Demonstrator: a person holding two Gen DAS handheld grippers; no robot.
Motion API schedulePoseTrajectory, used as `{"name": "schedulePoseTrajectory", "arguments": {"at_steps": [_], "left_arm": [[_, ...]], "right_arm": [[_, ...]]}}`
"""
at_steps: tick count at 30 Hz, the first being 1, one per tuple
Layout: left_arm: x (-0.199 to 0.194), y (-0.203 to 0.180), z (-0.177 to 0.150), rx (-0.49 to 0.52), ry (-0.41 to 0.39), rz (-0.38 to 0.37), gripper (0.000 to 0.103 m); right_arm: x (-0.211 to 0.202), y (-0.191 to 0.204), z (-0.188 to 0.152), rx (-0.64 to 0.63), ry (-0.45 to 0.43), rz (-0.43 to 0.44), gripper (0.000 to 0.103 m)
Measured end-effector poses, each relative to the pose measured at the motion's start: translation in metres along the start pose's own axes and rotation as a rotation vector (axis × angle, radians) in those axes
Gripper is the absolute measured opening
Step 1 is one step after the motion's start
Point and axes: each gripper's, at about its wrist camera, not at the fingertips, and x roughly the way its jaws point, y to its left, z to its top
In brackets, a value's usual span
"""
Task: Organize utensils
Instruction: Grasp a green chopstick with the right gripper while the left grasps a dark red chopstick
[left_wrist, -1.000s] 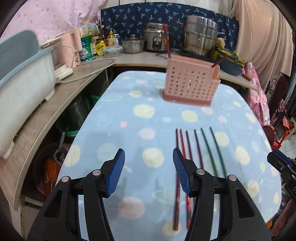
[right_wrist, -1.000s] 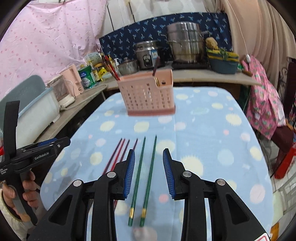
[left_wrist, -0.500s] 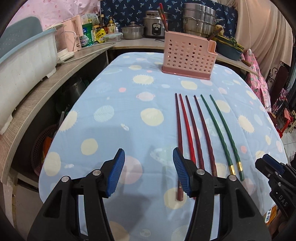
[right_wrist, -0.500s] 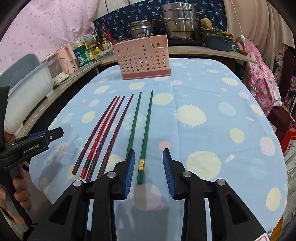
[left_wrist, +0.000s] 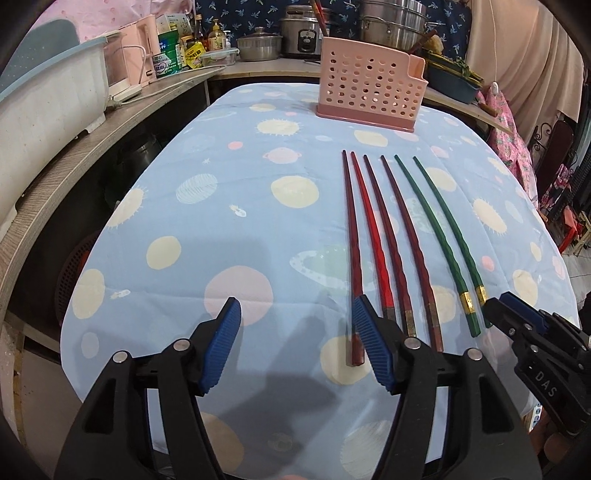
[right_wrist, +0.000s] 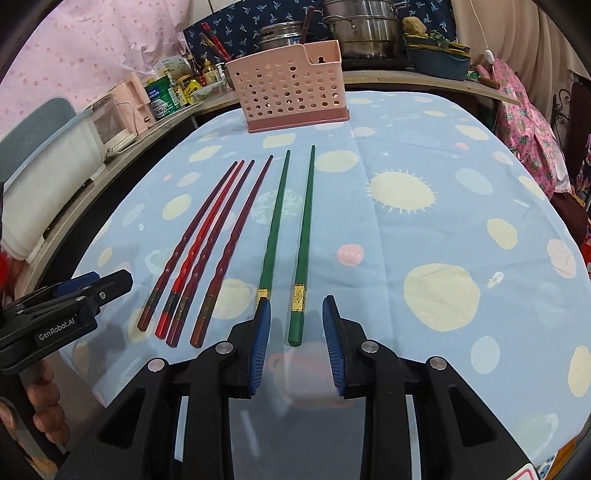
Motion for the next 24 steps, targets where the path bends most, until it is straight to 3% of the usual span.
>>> {"name": "schedulePoseTrajectory", "arguments": {"at_steps": [14,24], "left_arm": [[0.005,-0.013,-0.008,0.030,0.018,-0.026,0.065],[0.011,-0.013,-0.012,0.027,0.032,-0.013,0.065]], "right_arm": [[0.010,-0.001,-0.004,-0.002,0.013,-0.014,0.008],[0.007,-0.006,-0.007,0.012,0.009,-0.010,0.007]]}}
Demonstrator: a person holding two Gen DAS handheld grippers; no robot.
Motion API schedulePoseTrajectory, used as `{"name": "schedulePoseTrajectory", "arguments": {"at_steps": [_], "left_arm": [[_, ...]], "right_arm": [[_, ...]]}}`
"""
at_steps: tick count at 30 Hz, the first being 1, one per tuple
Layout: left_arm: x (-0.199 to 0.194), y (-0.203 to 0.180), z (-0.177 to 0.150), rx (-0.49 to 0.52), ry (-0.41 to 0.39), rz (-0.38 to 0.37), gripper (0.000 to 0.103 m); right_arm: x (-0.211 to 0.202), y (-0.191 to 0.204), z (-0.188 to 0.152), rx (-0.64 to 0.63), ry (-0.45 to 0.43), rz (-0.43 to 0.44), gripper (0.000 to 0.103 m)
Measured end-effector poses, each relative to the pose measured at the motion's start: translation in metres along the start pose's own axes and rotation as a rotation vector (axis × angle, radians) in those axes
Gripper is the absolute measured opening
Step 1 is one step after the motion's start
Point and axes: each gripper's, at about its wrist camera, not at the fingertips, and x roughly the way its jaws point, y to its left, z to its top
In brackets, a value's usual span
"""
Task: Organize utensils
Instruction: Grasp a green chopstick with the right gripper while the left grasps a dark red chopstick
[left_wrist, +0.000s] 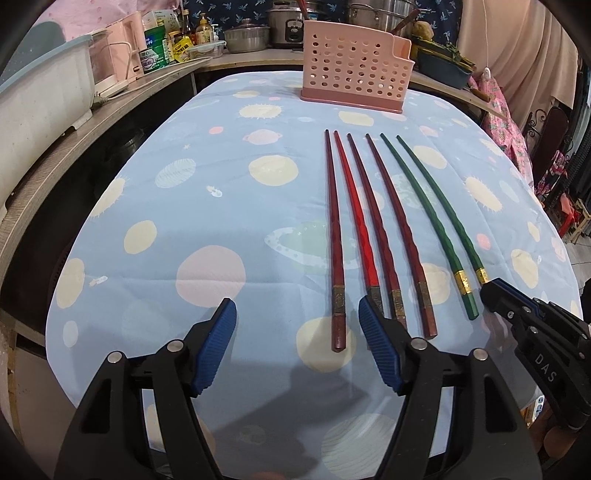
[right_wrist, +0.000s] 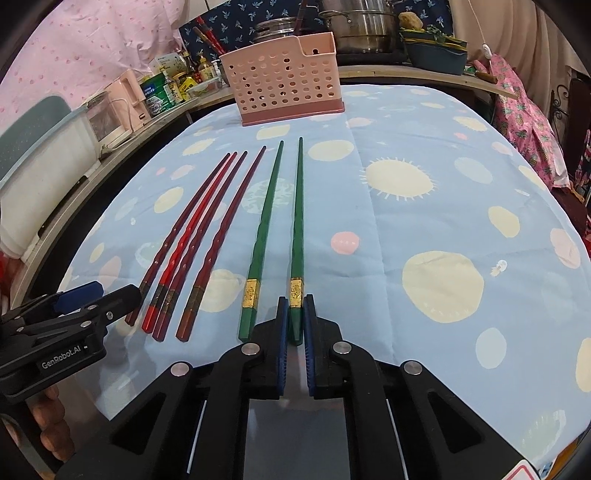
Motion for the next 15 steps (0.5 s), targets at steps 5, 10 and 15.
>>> {"name": "schedulePoseTrajectory", "arguments": {"at_steps": [5,10,15], "left_arm": [[0.0060,0.0021,-0.0014,-0.008,0.012,0.004,0.065],[0.0068,0.0007,-0.0017,0.001,0.006,0.012,0.065],[0.0065,-0.0003,-0.0011,0.009,-0.002,0.020,0.055]], "right_arm": [[-0.0018,-0.0014,-0.0021,0.004,-0.003,-0.003,0.007],[-0.0026,-0.0017,-0.0029,0.005,-0.004,-0.003,0.007],[-0.0033,-0.0021,-0.0037,0.005,-0.005,-0.003,0.007]]}}
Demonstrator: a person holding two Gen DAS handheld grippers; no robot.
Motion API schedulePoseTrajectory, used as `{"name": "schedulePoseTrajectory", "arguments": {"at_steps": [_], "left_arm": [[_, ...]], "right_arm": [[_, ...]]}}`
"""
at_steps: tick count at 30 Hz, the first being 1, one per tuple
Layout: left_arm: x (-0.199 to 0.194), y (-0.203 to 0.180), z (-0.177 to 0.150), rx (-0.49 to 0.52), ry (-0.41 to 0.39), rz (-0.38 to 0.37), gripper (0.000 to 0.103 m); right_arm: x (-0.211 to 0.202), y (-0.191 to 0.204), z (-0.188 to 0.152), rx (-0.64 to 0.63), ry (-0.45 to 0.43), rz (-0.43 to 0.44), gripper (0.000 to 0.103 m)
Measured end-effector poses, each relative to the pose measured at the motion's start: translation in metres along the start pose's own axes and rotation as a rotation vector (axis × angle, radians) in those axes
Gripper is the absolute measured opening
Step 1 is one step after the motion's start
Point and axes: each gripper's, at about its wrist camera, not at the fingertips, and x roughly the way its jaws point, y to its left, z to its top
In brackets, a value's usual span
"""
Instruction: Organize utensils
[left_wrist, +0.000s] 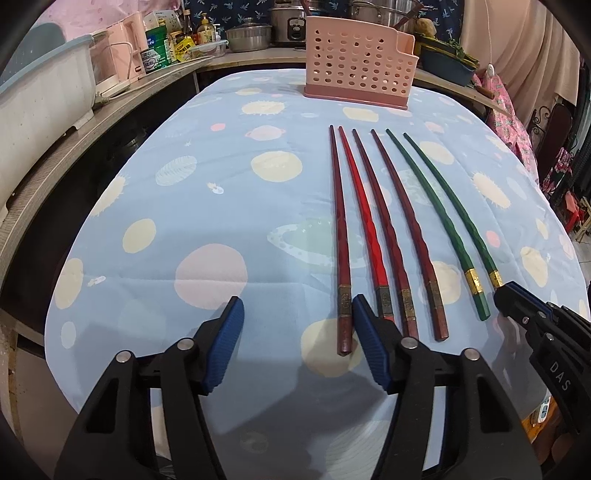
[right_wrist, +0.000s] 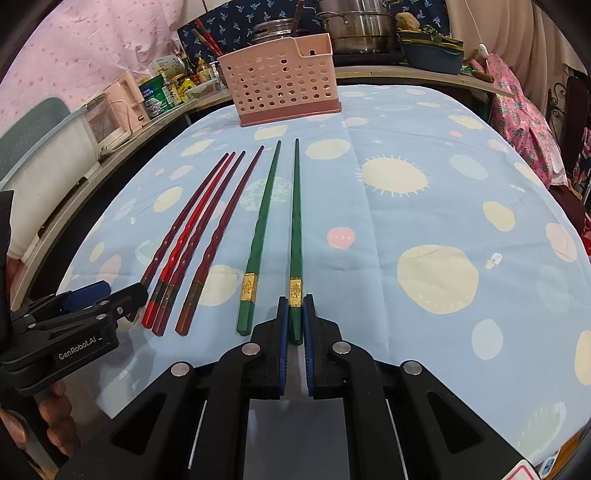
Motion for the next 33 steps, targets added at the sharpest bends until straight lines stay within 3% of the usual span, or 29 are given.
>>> {"name": "schedulePoseTrajectory", "arguments": {"at_steps": [4,12,33], "left_arm": [[-0.001,0.000,0.000,0.006,-0.006,-0.003,0.034],[-0.002,0.001,0.001,0.003,0.000,-0.021,0.011],[-0.010,0.003,0.000,-0.012,0.024,-0.044,0.008]], "right_arm": [[0.000,0.000,0.000,0.000,0.000,0.000,0.007],[0.000,0.000,-0.001,0.000,0.000,0.000,0.007],[-0.026,-0.006,-0.001,0.018,-0.042,0.007,0.007]]}}
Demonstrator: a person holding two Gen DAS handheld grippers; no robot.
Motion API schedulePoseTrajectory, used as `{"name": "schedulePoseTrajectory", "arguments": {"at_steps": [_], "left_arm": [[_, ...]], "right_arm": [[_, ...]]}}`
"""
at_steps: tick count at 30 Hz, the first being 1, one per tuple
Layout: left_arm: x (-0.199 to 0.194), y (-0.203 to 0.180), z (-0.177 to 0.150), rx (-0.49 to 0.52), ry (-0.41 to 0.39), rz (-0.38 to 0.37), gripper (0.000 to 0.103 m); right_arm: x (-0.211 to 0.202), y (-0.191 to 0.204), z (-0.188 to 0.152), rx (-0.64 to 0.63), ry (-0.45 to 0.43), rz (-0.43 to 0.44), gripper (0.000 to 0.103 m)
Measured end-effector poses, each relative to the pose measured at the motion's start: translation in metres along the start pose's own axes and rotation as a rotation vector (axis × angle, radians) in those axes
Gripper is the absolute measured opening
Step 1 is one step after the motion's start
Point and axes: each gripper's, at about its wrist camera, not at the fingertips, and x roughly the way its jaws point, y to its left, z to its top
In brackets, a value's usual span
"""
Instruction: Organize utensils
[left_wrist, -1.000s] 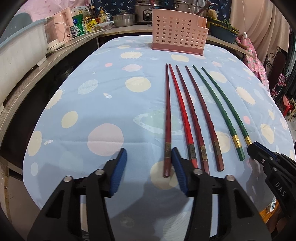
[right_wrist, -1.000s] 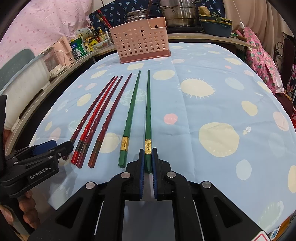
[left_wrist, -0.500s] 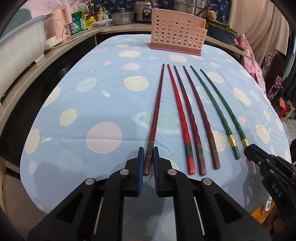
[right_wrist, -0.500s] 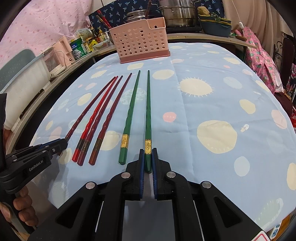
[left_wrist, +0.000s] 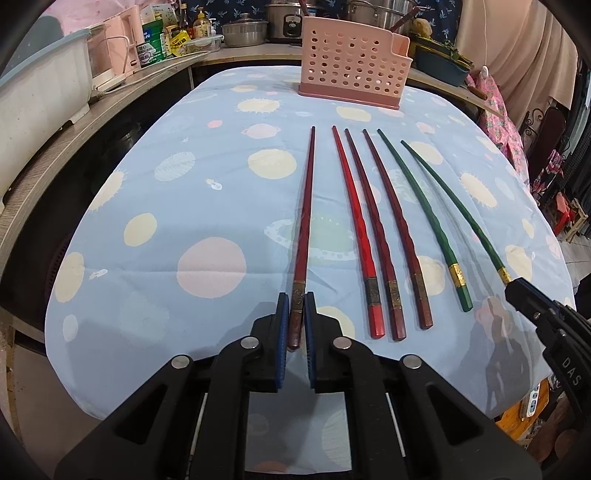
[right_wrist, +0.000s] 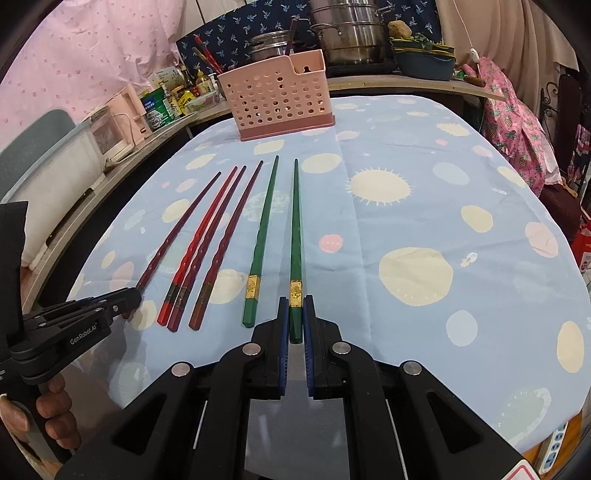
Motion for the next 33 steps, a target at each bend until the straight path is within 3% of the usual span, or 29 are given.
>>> {"name": "schedulePoseTrajectory", "arguments": {"at_steps": [7,20,33], "left_arm": [[-0.011,0.001,0.004,-0.009,-0.007,-0.011,0.008],[-0.056,0.005,0.030,-0.037,-0.094,-0.049,0.007],[-0.105,0.010,0.099,-0.060,-0.237,-0.070,0.005]], "right_arm": [[-0.017,0.001,0.010,-0.007,-0.046,-0.002,0.007],[-0.062,-0.004,0.040,0.013,-0.171,0.012,0.007],[-0.106,-0.004,0.098,-0.006,-0.340,0.033,0.007]]}}
